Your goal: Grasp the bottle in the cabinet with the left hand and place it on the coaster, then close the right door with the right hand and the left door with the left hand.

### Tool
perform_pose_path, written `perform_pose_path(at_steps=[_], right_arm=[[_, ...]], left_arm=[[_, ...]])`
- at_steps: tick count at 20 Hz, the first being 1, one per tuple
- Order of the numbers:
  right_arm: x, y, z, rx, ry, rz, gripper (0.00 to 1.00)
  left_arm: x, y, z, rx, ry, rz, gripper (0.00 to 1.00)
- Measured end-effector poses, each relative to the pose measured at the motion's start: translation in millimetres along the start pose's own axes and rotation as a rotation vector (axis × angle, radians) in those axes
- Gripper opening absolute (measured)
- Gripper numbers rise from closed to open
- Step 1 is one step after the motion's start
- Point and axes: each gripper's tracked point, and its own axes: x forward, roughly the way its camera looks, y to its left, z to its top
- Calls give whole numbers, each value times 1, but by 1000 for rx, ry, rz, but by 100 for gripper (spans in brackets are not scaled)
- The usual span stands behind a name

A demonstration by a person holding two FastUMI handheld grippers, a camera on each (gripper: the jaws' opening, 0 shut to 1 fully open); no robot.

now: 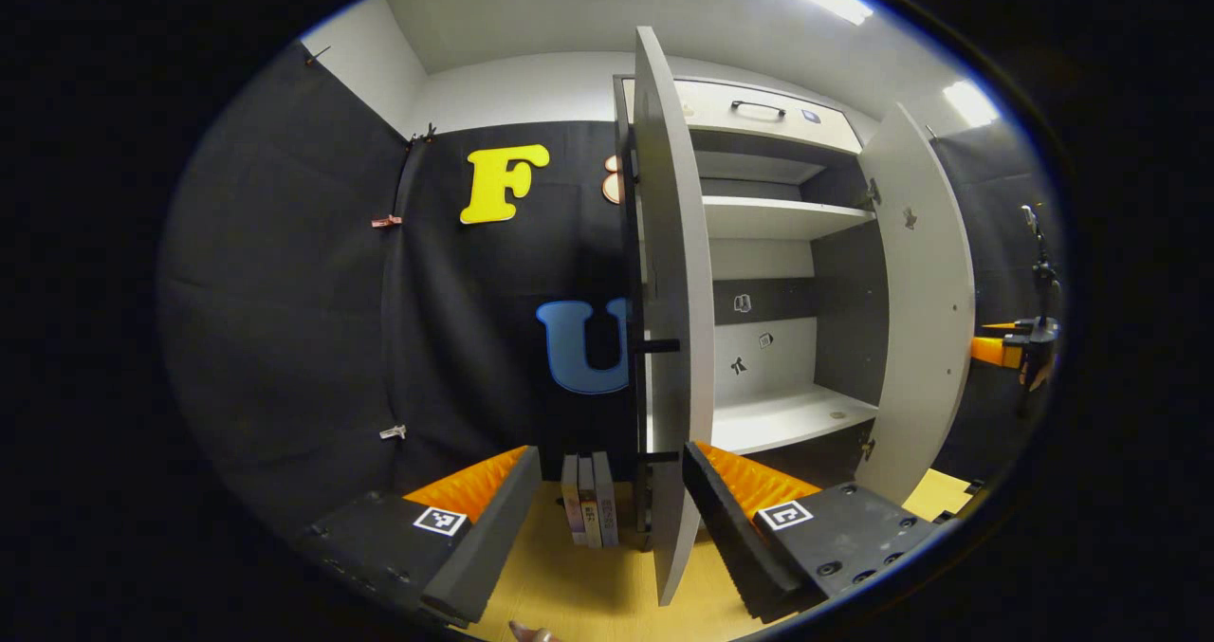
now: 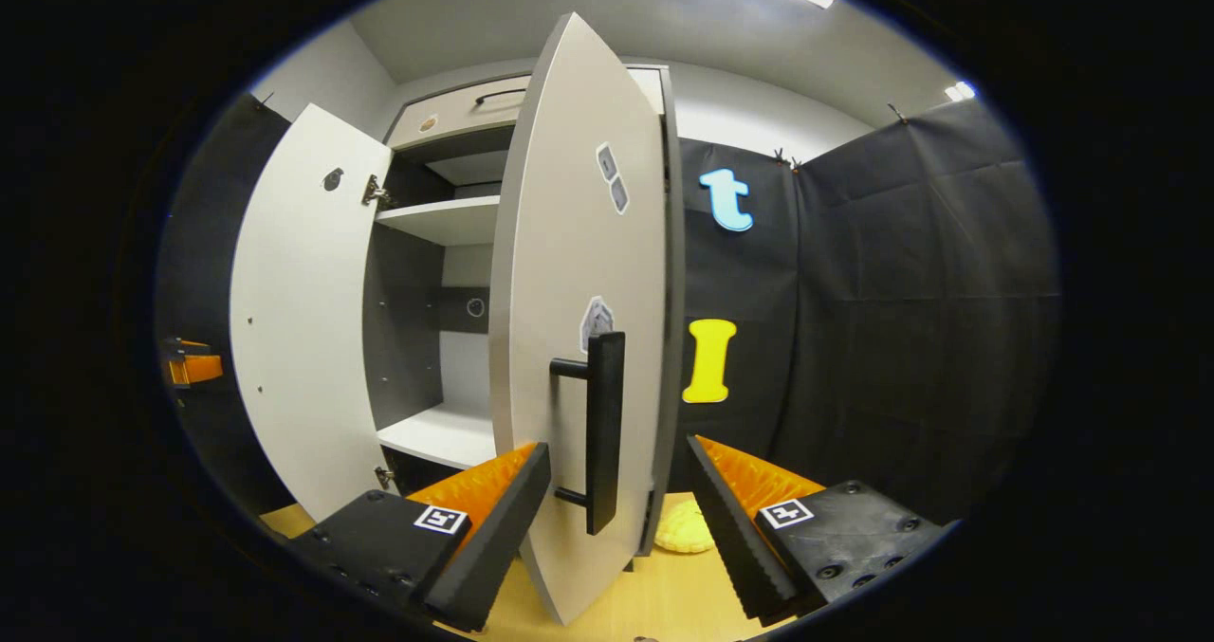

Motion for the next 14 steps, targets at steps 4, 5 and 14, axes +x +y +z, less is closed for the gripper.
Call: perform_pose_path(at_steps=[4, 5, 14], right_arm=[[17, 57, -14, -14, 22, 150, 98], [16, 59, -12, -48, 8, 148, 98], [3, 40, -9, -45, 17, 91, 98]], left_arm=[[6, 3, -2, -3, 1, -25, 99], [8, 3, -2, -4, 1, -32, 96], [26, -10, 4, -55, -24, -109, 92]])
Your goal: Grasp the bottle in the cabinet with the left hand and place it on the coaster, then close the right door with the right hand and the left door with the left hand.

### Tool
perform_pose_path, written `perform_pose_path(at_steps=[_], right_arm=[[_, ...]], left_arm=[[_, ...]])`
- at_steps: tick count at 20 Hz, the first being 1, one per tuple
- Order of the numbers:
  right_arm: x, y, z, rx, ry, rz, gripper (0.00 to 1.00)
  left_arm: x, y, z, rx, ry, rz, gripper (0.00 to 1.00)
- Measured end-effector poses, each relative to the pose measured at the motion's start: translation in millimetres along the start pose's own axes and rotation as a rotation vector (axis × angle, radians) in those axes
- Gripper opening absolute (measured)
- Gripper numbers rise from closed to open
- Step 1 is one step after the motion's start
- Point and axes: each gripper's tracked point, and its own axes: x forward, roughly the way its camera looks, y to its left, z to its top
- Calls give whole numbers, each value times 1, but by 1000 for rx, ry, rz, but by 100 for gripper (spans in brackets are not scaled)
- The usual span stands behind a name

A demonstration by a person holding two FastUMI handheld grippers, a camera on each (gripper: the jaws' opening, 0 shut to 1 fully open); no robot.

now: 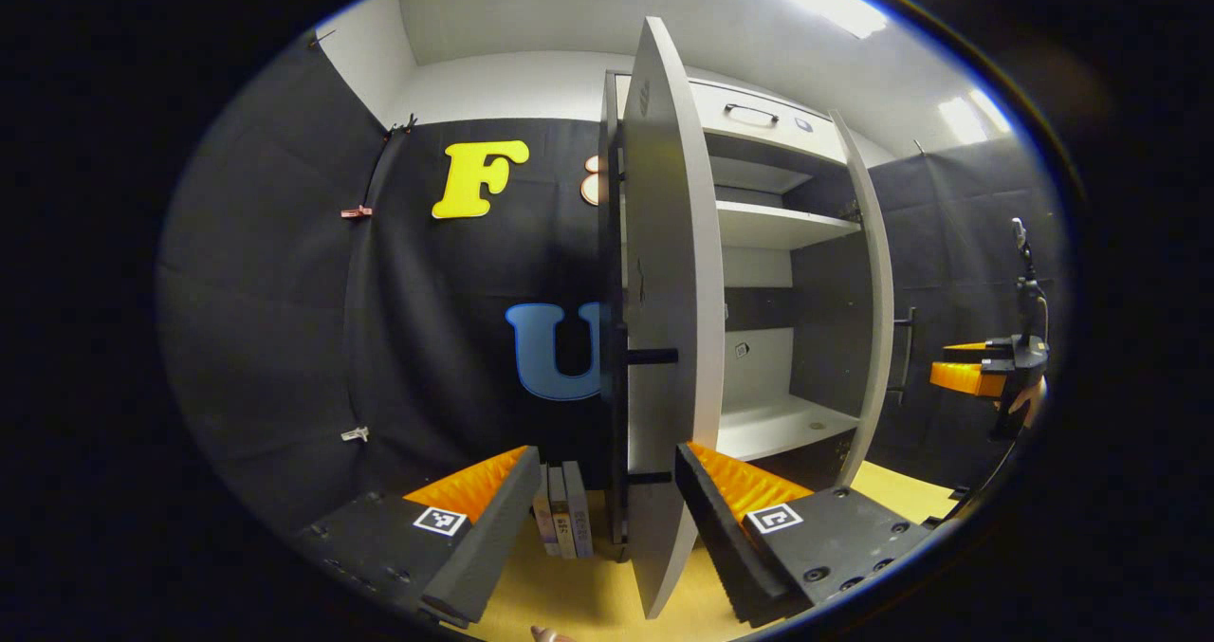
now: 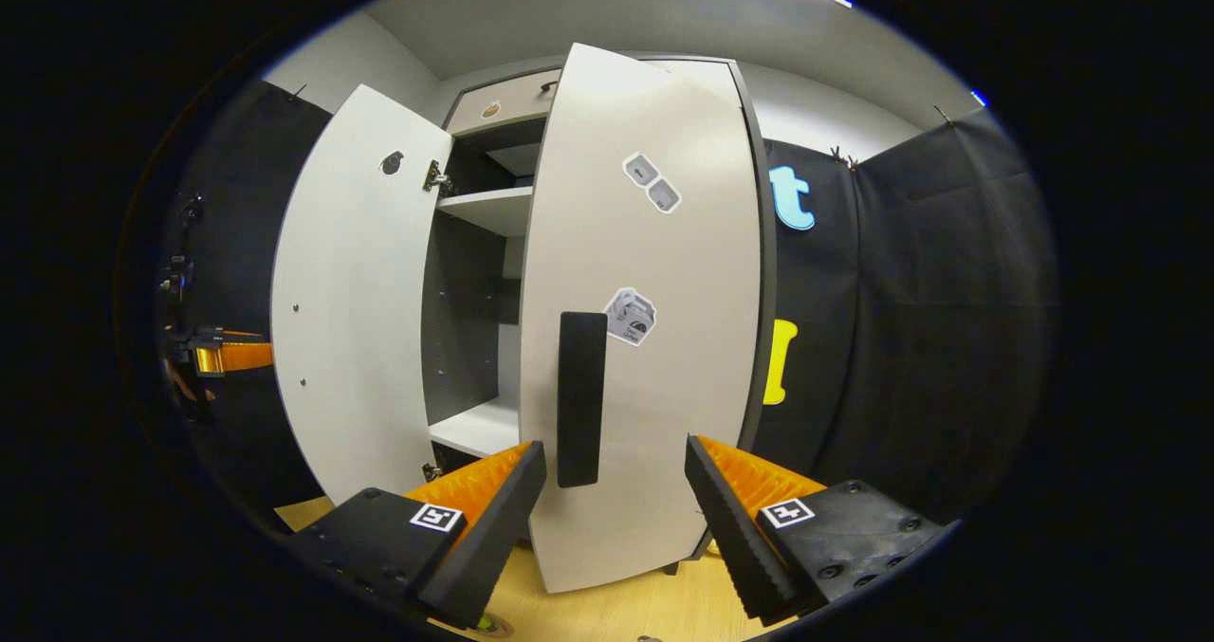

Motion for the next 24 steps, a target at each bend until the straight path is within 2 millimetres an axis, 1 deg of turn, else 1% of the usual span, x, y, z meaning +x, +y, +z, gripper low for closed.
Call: perform_pose_path(at_steps=[3, 8, 10, 13, 15, 16, 17, 18, 19, 21, 24], right_arm=[[-7, -1, 4, 0, -8, 3, 98], [-13, -10, 1, 14, 9, -14, 98], [-14, -17, 0, 5, 10, -26, 98], [-18, -34, -2, 3, 17, -63, 98], [-20, -42, -1, 19, 15, -80, 98], [-21, -47, -1, 23, 13, -87, 98], [-23, -51, -1, 20, 9, -91, 98], [-24, -54, 0, 15, 7, -96, 98], [-26, -57, 1, 12, 5, -101, 98], [-29, -58, 1, 12, 5, -98, 98], [-31, -64, -2, 15, 14, -102, 98]], left_arm=[[0, -8, -2, -8, 0, -24, 91], [6, -26, -1, -49, -6, -105, 91], [14, -54, -6, -81, -8, -145, 91], [27, -80, -6, -118, -10, -199, 91], [37, -102, -7, -122, -13, -229, 91], [41, -118, -6, -119, -18, -268, 91], [45, -142, -6, -132, -19, -339, 91], [43, -152, -4, -118, -23, -337, 94], [52, -158, -6, -78, -21, -344, 98], [53, -158, -9, -32, -12, -333, 98], [52, -162, -8, -88, -3, -379, 97]])
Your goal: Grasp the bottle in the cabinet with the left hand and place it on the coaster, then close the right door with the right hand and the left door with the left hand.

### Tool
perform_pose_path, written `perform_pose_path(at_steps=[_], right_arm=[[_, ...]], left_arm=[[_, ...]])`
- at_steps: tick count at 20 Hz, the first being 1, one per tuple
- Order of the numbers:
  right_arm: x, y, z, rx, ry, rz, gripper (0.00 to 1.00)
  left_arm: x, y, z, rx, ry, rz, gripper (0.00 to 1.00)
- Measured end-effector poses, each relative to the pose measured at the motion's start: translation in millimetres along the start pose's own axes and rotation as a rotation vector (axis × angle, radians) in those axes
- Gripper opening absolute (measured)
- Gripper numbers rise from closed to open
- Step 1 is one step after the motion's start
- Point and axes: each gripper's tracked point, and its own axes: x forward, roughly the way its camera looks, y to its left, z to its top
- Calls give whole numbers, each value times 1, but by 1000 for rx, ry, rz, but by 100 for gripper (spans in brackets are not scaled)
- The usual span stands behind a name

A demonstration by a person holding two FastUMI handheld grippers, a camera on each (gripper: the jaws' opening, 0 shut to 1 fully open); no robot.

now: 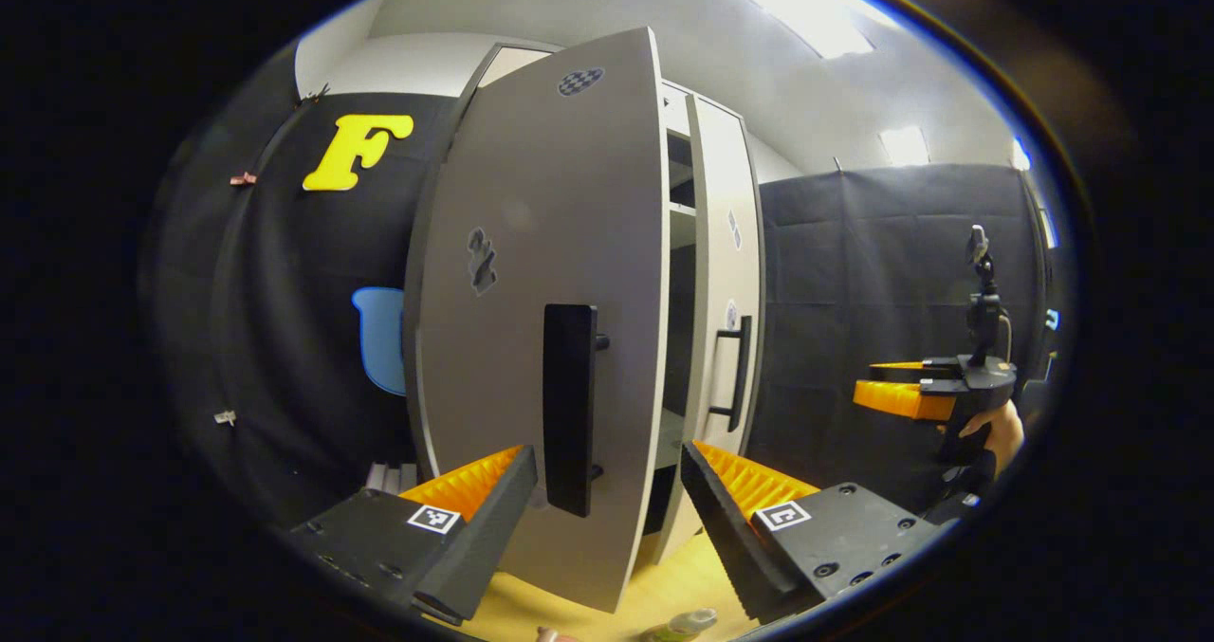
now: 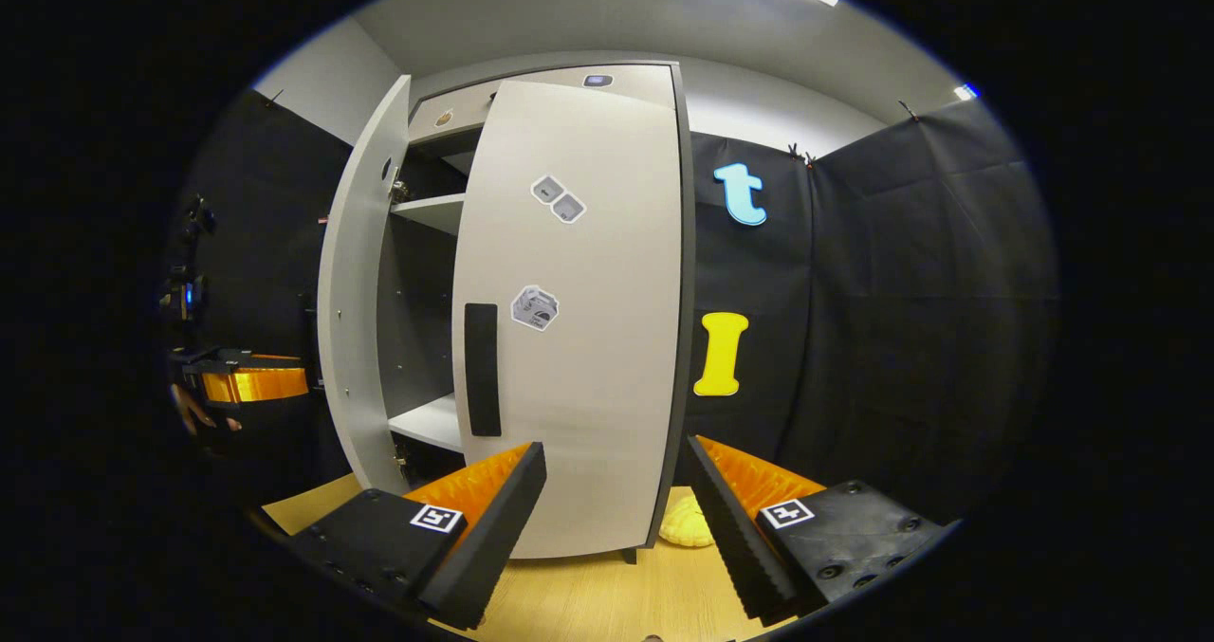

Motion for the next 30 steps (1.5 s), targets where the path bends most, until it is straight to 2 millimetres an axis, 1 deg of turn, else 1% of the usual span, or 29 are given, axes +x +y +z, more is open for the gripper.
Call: perform_pose_path(at_steps=[10, 16, 20, 23, 30], right_arm=[[2, 4, 2, 8, -2, 41, 98], [0, 9, 5, 15, -2, 63, 98], [3, 11, 7, 11, -7, 72, 98], [5, 18, 10, 10, -14, 87, 98], [10, 23, 10, 3, -7, 98, 98]], left_arm=[[-2, -3, 2, 41, 5, 38, 97], [-1, -2, -4, 42, 24, 46, 97], [-1, -2, -6, 57, 36, 54, 97], [0, -3, -6, 40, 41, 47, 97], [-1, -3, -6, 69, 37, 58, 97]])
